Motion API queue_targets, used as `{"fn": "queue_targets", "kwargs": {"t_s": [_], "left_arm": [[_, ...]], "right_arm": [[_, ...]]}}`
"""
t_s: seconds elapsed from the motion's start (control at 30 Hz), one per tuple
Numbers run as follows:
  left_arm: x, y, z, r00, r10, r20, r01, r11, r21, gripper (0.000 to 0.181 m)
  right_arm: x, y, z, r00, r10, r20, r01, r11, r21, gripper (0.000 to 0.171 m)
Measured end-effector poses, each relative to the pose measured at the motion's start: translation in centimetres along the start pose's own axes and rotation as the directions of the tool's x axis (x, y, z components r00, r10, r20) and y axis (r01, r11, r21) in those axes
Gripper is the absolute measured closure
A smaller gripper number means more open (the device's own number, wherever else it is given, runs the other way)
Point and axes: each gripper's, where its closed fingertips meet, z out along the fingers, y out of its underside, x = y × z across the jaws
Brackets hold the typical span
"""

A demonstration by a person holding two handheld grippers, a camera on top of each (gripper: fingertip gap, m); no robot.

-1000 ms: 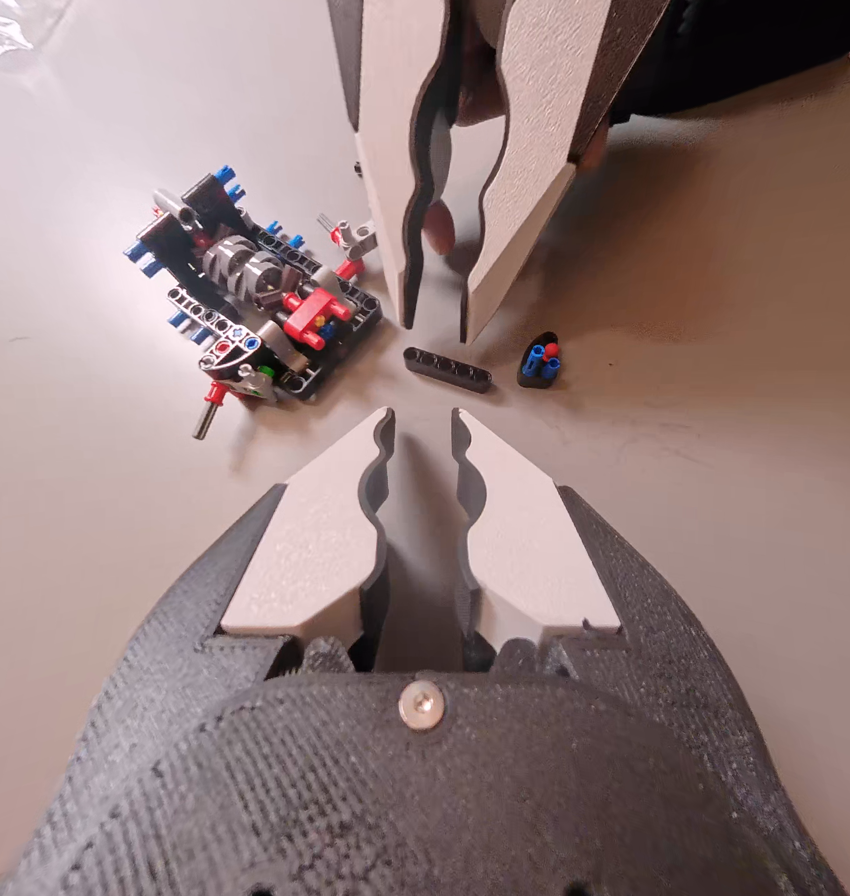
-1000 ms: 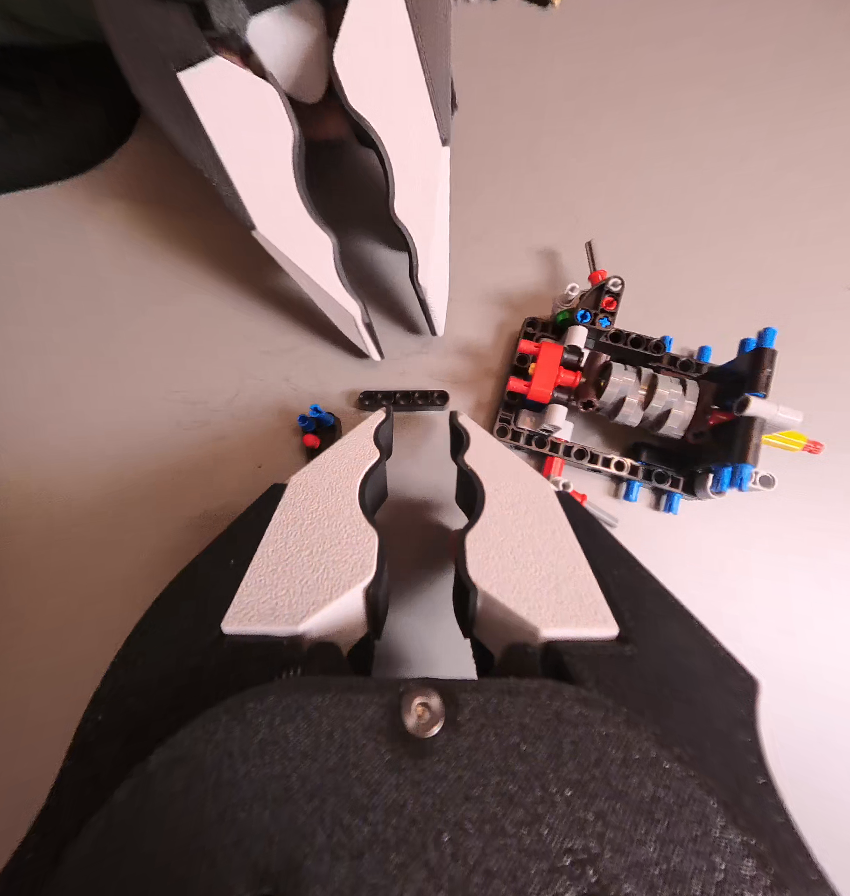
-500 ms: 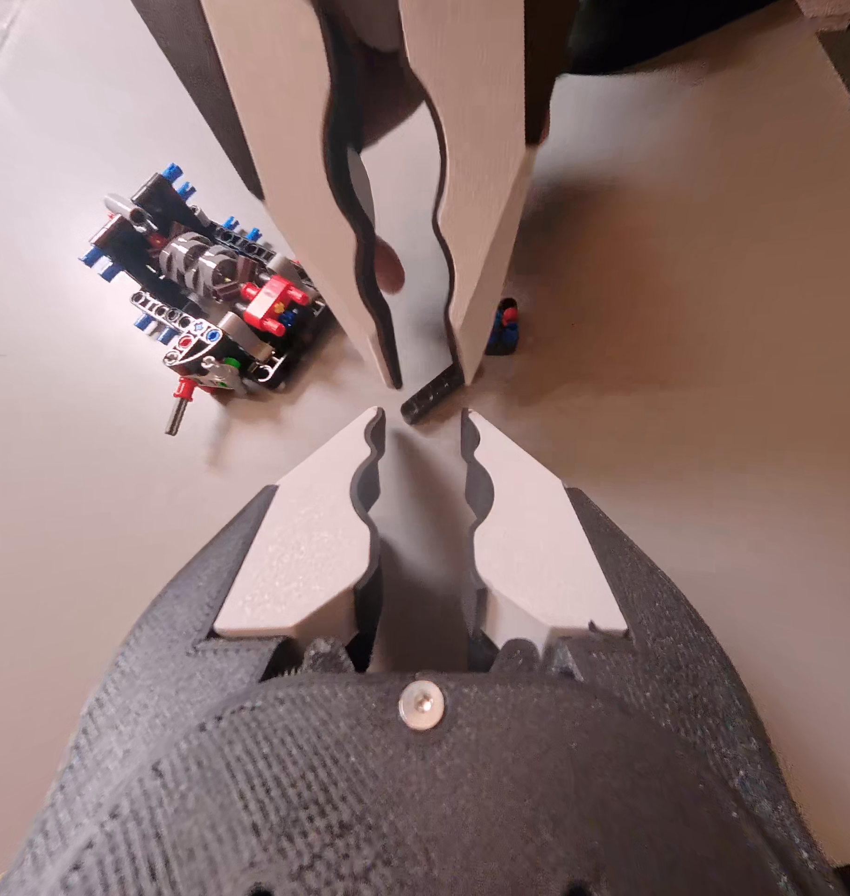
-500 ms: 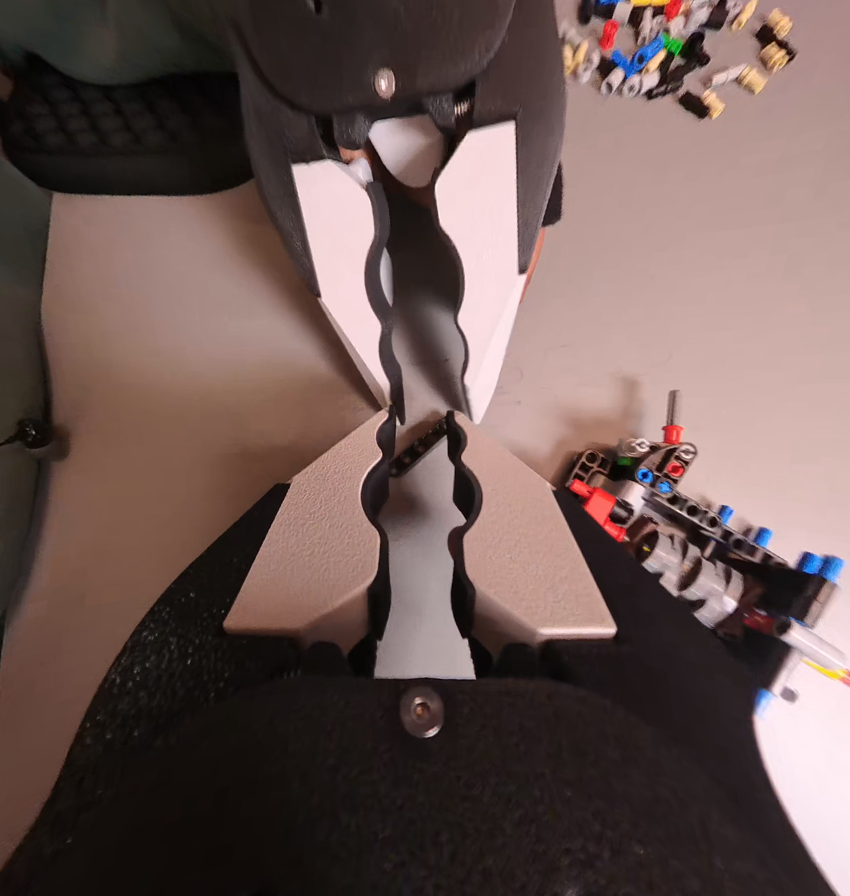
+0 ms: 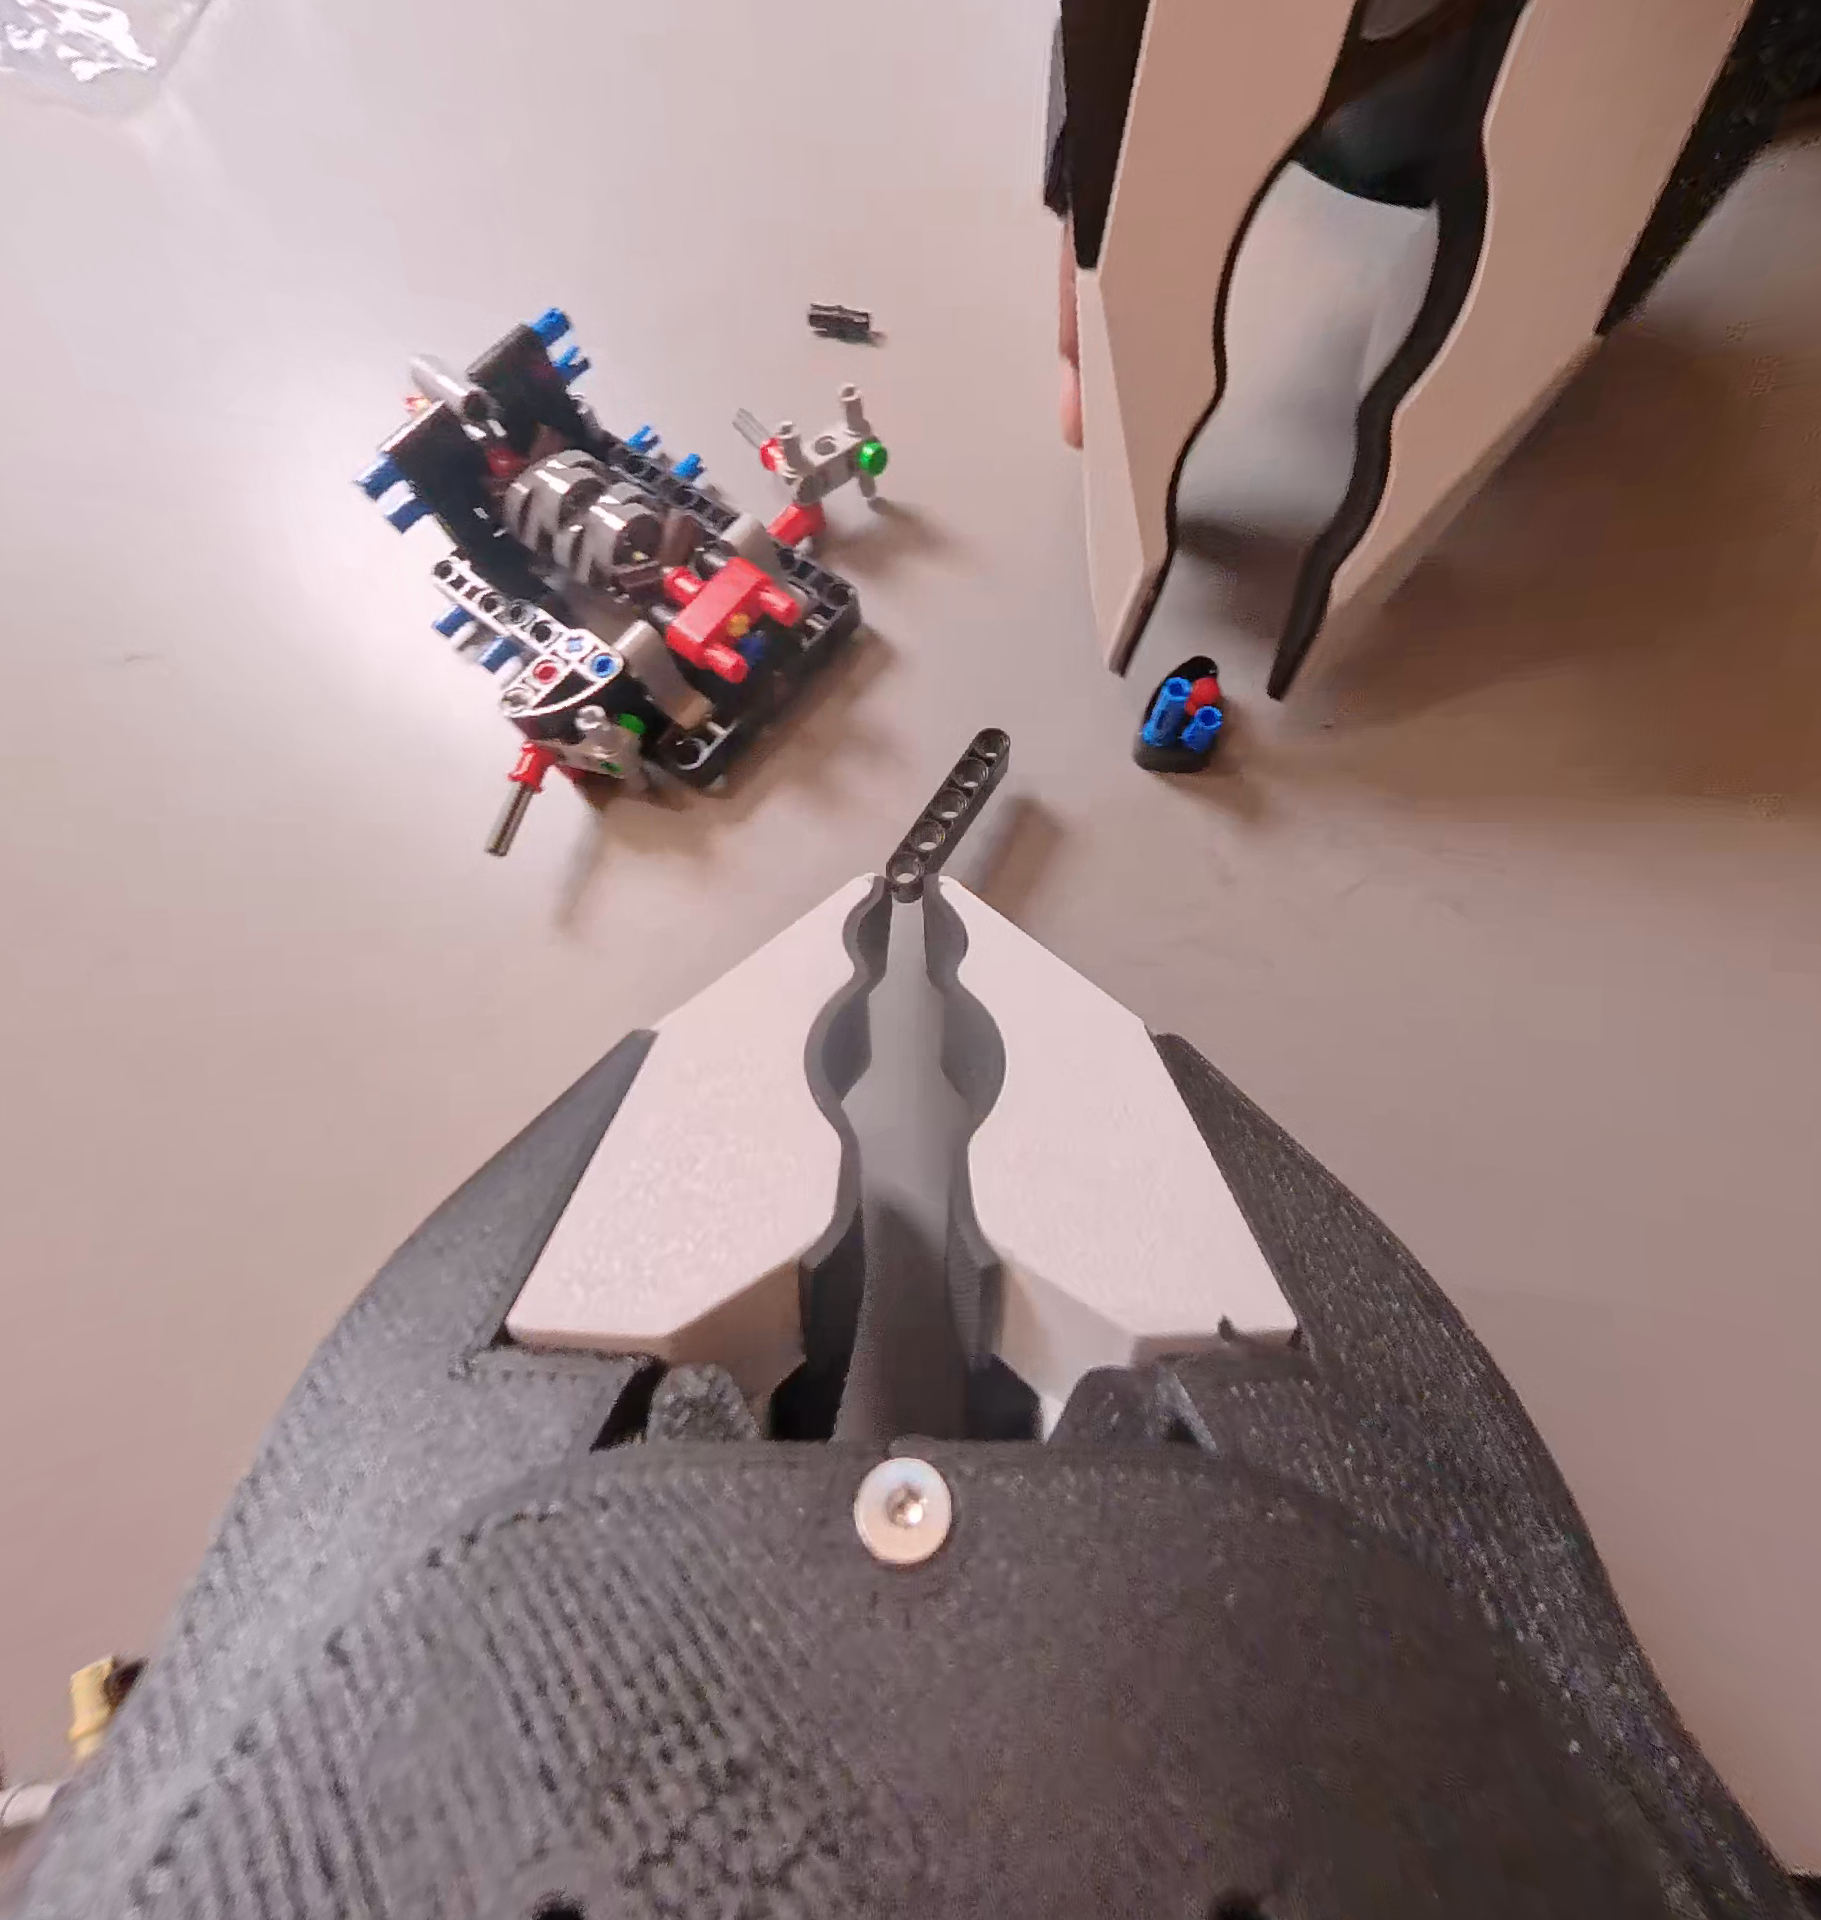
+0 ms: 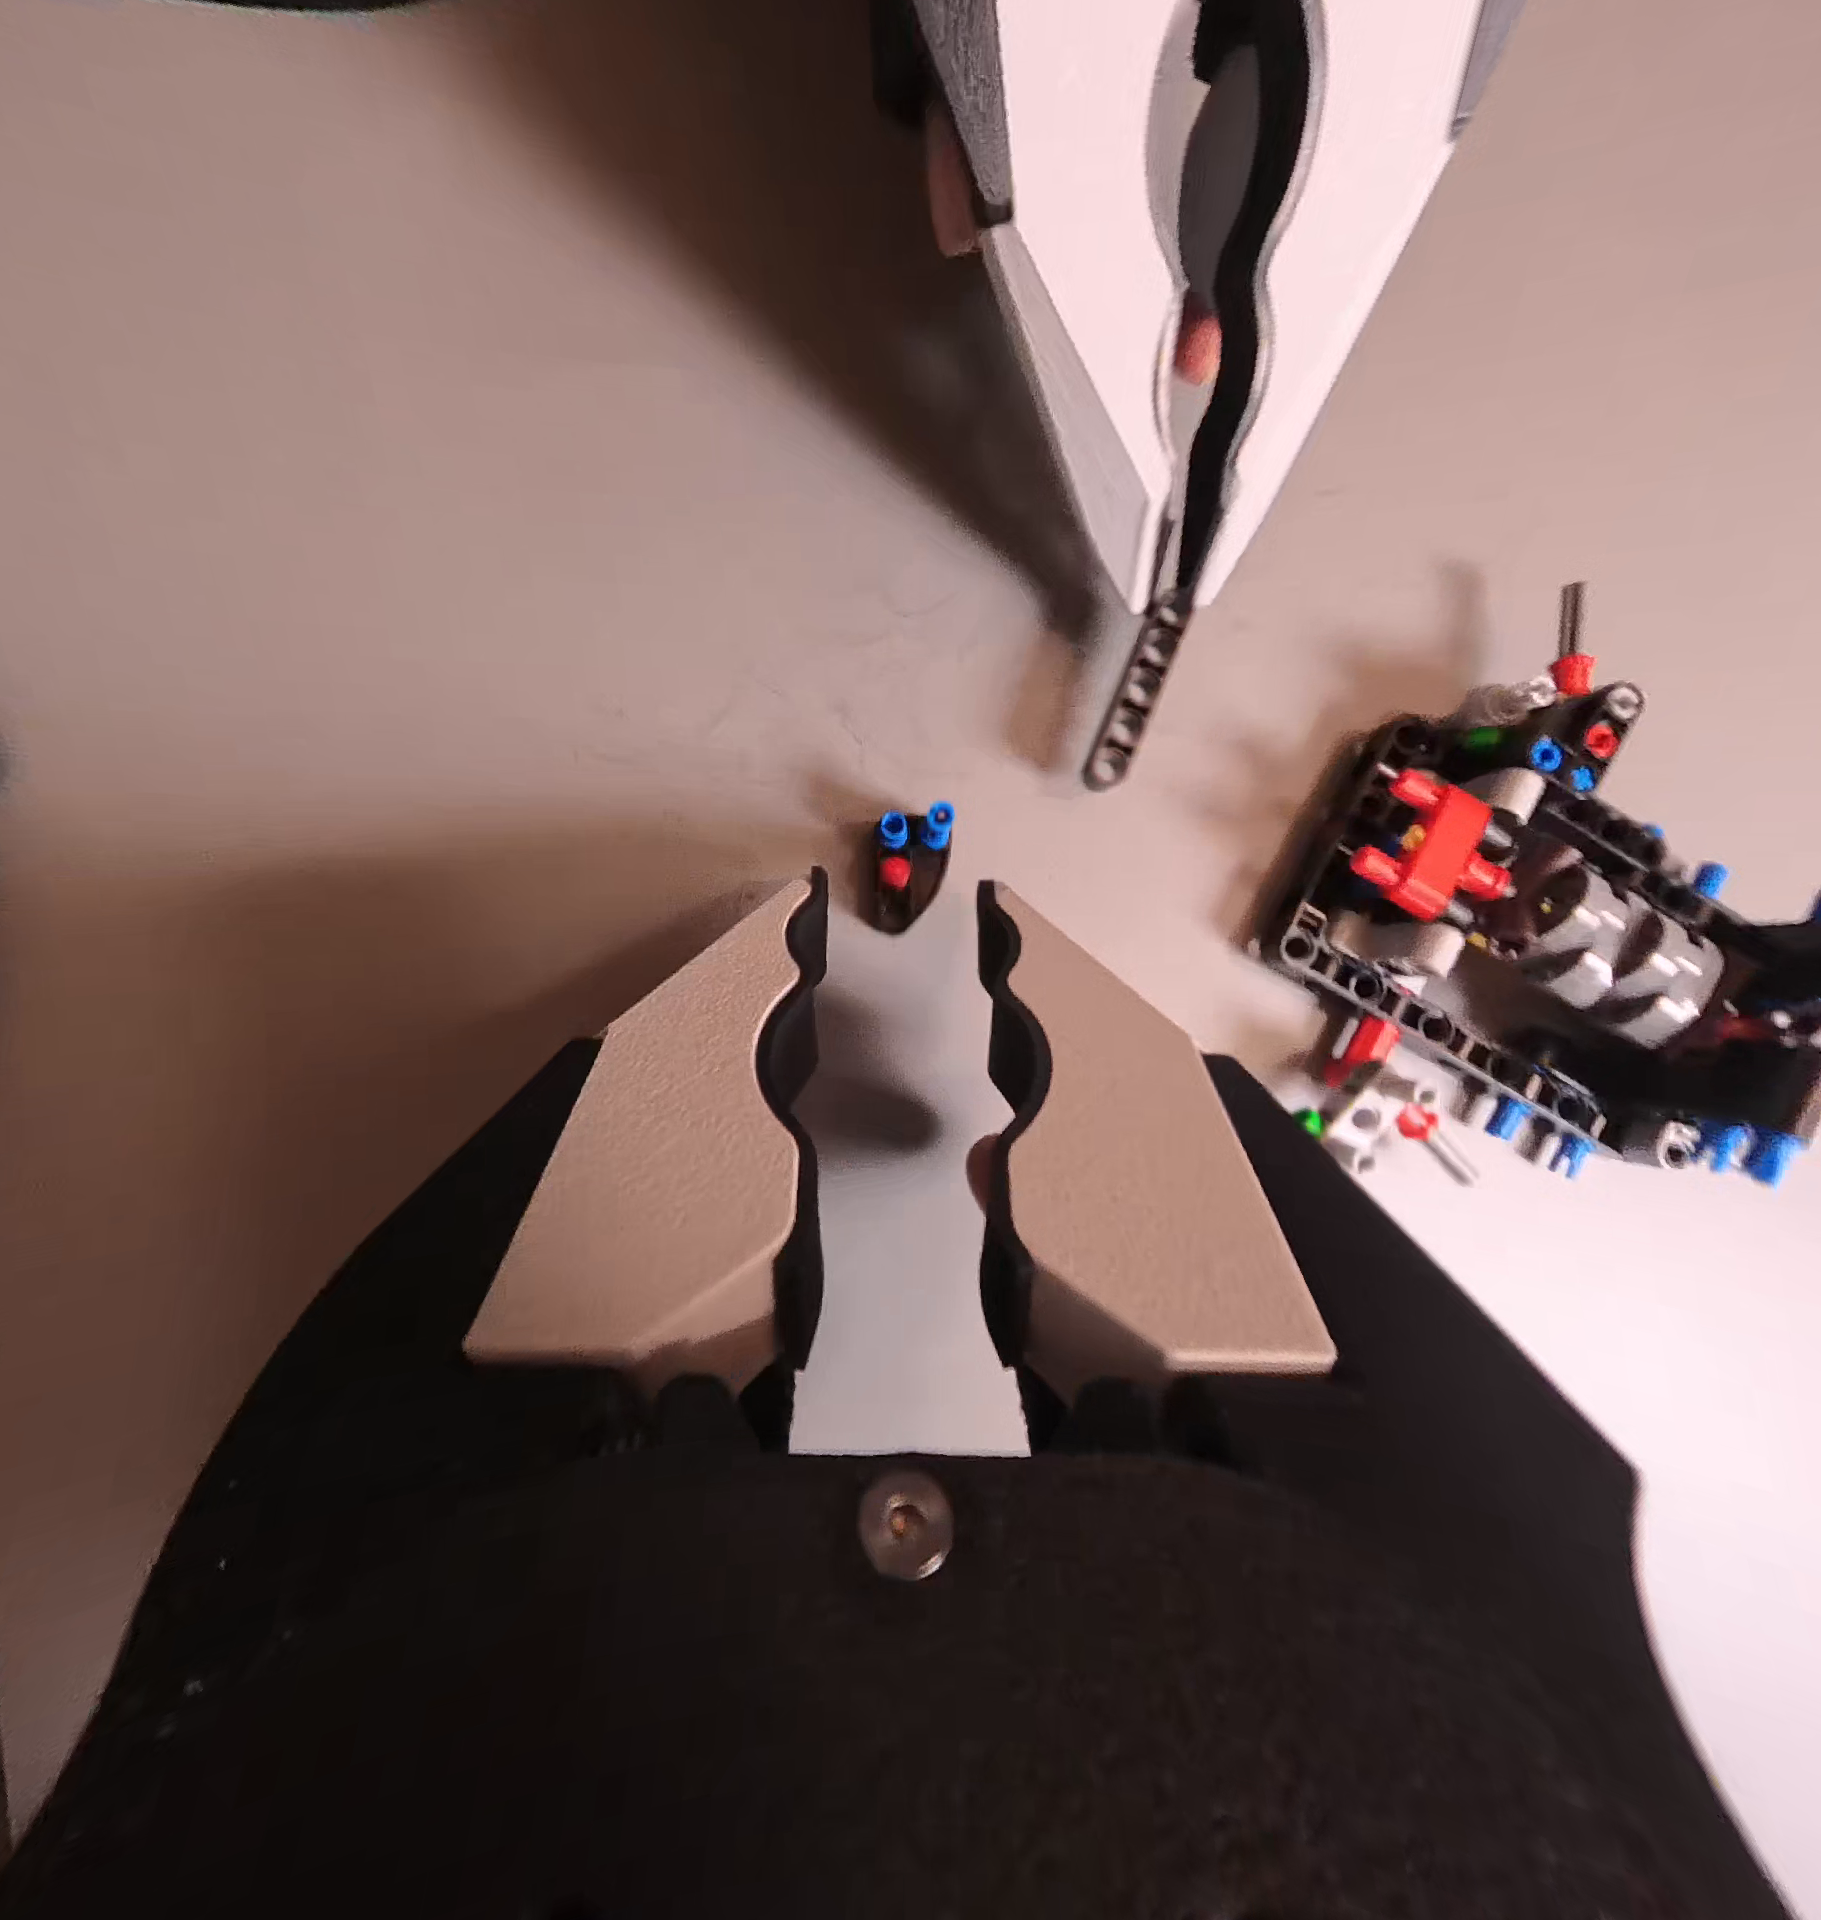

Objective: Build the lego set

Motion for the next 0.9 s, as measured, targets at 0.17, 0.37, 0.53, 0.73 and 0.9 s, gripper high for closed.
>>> {"fn": "queue_targets", "kwargs": {"t_s": [0.17,0.37,0.53,0.73,0.9], "left_arm": [[-0.3,0.5,-0.6,0.999,-0.029,0.045,0.030,1.000,-0.010,0.177],[-0.3,1.1,-1.2,0.996,-0.067,0.056,0.067,0.998,-0.001,0.178],[-0.1,0.9,-1.0,0.995,-0.095,0.037,0.095,0.995,0.015,0.178],[0.2,0.7,-1.1,0.988,-0.154,0.006,0.154,0.988,0.027,0.178],[0.0,-0.1,-1.5,0.978,-0.210,-0.018,0.211,0.975,0.066,0.178]], "right_arm": [[0.0,-0.7,1.3,0.977,-0.168,0.132,0.182,0.978,-0.105,0.150],[-1.7,-0.9,1.9,0.788,-0.480,0.384,0.575,0.797,-0.183,0.162],[-3.1,-0.9,1.9,0.608,-0.625,0.489,0.765,0.626,-0.152,0.164],[-2.2,-3.5,-0.4,0.781,-0.533,0.326,0.566,0.824,-0.010,0.149],[-0.1,-1.7,-2.6,0.979,-0.168,0.114,0.167,0.986,0.020,0.143]]}}
